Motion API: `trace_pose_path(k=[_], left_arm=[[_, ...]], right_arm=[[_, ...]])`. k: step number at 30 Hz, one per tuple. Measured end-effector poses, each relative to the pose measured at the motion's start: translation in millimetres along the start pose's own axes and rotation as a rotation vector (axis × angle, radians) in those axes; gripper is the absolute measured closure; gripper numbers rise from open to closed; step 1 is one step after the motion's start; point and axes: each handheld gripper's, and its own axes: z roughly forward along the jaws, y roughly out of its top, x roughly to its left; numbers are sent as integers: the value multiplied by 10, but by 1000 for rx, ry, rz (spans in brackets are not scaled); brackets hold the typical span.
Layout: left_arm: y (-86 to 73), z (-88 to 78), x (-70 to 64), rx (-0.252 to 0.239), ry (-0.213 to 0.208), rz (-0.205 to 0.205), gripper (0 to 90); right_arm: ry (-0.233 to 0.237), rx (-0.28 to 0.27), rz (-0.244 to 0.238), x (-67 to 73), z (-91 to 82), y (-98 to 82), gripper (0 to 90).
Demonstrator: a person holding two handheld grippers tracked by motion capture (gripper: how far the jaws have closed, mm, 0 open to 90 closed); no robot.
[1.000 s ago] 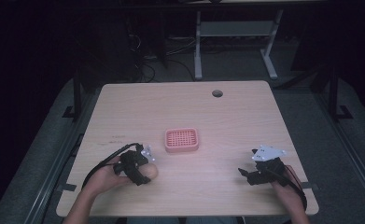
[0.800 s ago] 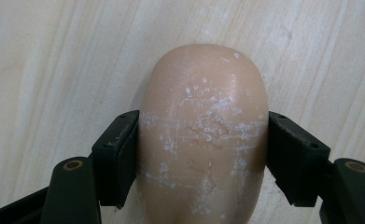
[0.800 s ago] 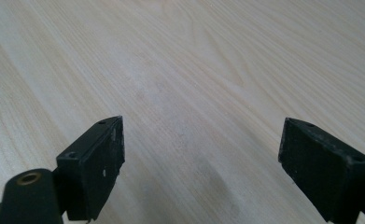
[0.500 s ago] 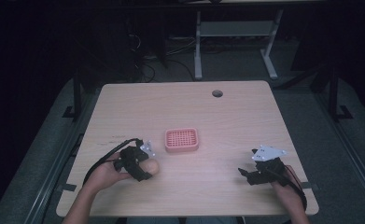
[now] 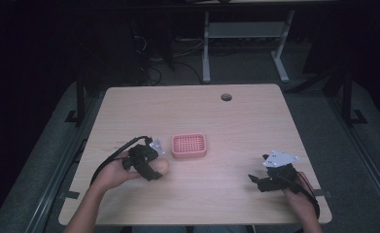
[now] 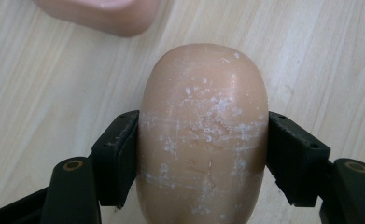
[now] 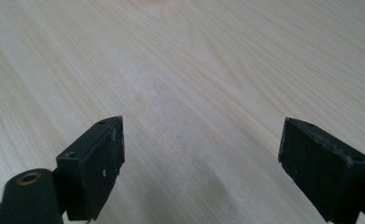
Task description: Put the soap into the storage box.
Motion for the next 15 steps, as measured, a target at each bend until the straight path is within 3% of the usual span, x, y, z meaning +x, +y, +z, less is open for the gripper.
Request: trace_pose_path(k=[15], left_arm=[[248, 28, 161, 5, -14, 3, 315]], right_arm=[[0, -16, 1, -12, -11, -3, 138]])
